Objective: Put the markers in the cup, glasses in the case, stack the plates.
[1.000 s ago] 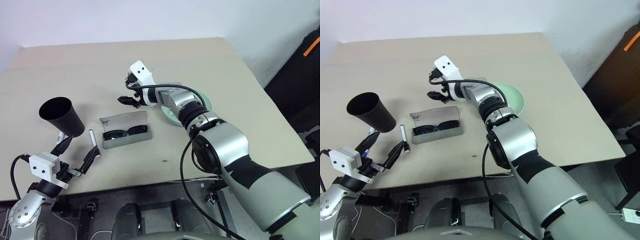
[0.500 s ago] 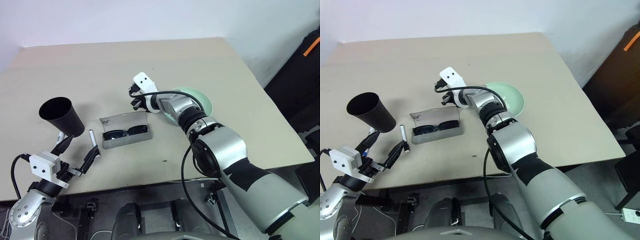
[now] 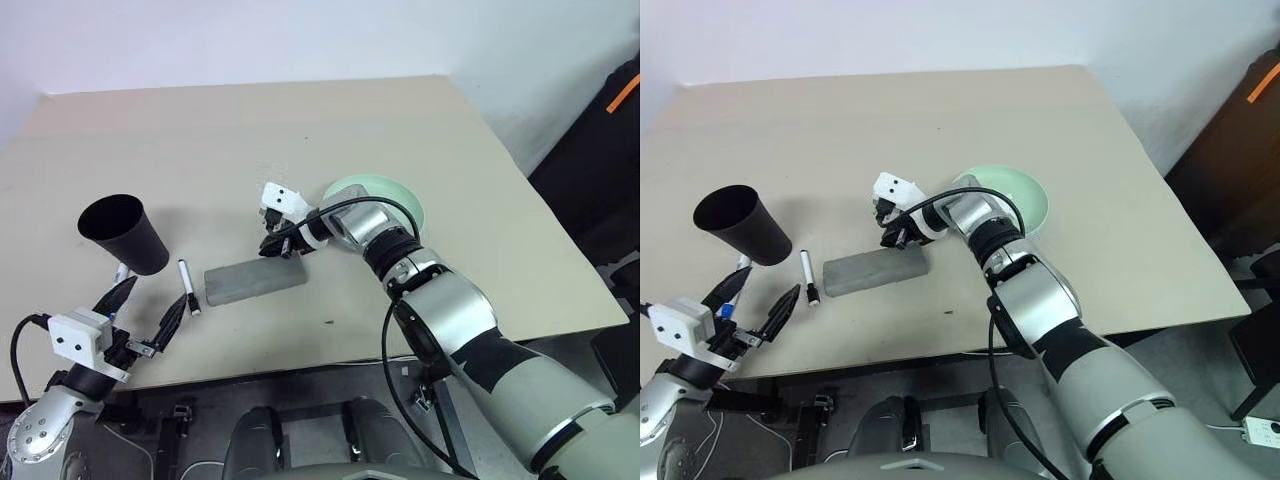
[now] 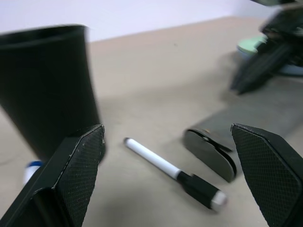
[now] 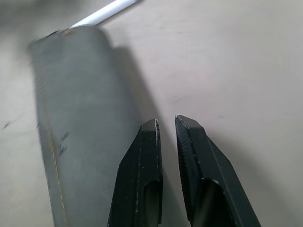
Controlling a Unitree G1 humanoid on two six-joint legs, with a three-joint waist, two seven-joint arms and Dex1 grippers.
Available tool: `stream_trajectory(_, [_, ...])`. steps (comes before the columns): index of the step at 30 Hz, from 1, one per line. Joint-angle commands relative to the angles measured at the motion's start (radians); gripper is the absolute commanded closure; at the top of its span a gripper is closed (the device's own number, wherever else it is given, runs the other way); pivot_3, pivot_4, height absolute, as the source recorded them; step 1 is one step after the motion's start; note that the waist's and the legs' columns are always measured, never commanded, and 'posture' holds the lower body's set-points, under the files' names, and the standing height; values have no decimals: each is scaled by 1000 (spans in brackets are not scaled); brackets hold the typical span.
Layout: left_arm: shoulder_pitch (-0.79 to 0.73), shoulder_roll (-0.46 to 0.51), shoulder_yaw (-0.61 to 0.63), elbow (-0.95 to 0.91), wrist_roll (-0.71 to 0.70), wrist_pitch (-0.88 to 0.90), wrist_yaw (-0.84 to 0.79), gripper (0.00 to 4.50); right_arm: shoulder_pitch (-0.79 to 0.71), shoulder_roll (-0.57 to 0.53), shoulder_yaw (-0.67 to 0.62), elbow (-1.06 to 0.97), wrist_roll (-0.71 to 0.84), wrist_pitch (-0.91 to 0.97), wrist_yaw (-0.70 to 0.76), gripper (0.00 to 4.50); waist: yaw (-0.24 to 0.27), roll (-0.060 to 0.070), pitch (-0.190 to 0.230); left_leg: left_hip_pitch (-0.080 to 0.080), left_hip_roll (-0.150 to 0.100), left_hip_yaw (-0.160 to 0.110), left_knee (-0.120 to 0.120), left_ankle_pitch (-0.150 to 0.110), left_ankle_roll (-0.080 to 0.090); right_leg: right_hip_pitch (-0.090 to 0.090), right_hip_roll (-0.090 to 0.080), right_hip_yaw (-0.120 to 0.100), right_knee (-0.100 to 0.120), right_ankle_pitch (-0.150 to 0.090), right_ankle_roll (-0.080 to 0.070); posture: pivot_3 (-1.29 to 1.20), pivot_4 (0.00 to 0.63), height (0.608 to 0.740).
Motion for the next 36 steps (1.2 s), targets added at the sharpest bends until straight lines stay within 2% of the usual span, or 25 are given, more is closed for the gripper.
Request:
stream_trajectory(1, [16, 9, 30, -41, -18, 4, 8, 0, 46, 1, 23, -137, 33, 43, 39, 3881, 0, 0, 0, 0, 0, 0, 0, 0, 0, 0, 0, 0, 0, 0, 0, 0, 150, 726])
stream_trajectory(7, [15, -4, 60, -67, -43, 32, 63, 0, 125, -29, -34, -382, 155, 108, 61, 3881, 2, 0, 0, 0, 0, 0, 1, 0, 0, 0, 0, 0, 1, 0, 0, 0, 150, 726])
stream_trajectory(12, [14, -13, 87, -88, -68, 63, 111, 0, 234, -76, 10, -546, 215, 170, 99, 3881, 3, -1, -1, 1, 0, -2, 2, 0, 0, 3, 0, -2, 0, 0, 0, 0, 150, 726])
stream_trajectory(17, [12, -14, 91, -97, -73, 86, 130, 0, 294, -82, 64, -516, 187, 109, 49, 3881, 1, -1, -1, 4, 0, -2, 2, 0, 0, 6, 0, -2, 1, -2, -3, 0, 150, 726])
stream_trajectory(24, [-11, -10, 120, -73, -102, 136, 176, 0, 279, -94, 94, -440, 168, 37, 5, 3881, 1, -1, -1, 8, 0, -3, 2, 0, 0, 9, 0, -2, 1, -2, -3, 0, 150, 726])
stream_trajectory(29, [-23, 4, 142, -83, -119, 227, 239, 0, 281, -115, 78, -527, 228, 65, 67, 3881, 2, -1, -1, 8, 0, -3, 2, 0, 0, 9, 0, -2, 1, -2, -3, 0, 150, 726])
stream_trajectory(36, [-37, 90, 151, -129, -148, 495, 356, 0, 308, -152, 83, -682, 307, 133, 119, 3881, 2, -1, -1, 8, 0, -3, 1, 0, 0, 9, 0, -2, 1, -2, -3, 0, 150, 726])
